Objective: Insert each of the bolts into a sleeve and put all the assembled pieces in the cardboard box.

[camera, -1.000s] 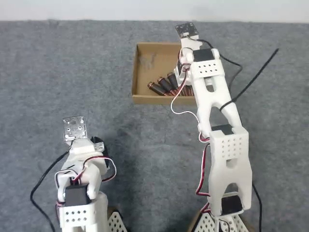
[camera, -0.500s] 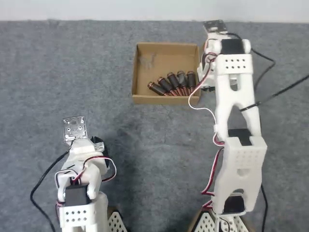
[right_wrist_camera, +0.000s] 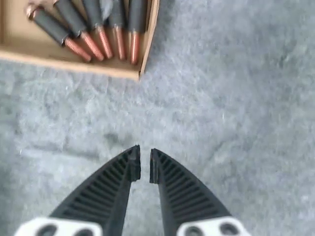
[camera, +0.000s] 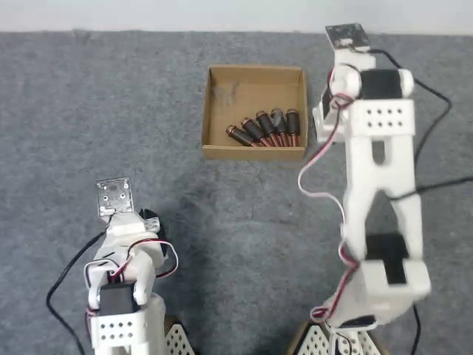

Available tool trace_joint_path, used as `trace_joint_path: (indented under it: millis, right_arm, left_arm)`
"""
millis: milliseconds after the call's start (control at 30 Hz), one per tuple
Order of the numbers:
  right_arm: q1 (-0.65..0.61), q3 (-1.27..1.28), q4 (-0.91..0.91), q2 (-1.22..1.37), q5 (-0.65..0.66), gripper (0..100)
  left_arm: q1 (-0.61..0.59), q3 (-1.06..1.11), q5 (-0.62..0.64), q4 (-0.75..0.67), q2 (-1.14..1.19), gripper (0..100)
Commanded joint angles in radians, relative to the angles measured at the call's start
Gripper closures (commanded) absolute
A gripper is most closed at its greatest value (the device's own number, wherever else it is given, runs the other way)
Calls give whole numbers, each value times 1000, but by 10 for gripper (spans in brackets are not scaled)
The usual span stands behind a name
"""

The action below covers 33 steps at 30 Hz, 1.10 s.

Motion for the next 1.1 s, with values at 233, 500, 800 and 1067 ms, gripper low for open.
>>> trace_joint_path:
  millis: [233, 500, 800, 1067]
  right_arm:
    - [16, 497, -71, -587, 12, 992]
    - [18, 908, -182, -1050, 14, 992]
    - [16, 1254, -254, -1500, 15, 992]
    - [18, 1456, -331, -1693, 15, 992]
  left_arm:
    - [5, -13, -6, 3, -15, 984]
    - [5, -13, -6, 3, -15, 984]
    - [3, -13, -6, 6, -15, 984]
    - [2, -13, -6, 9, -15, 984]
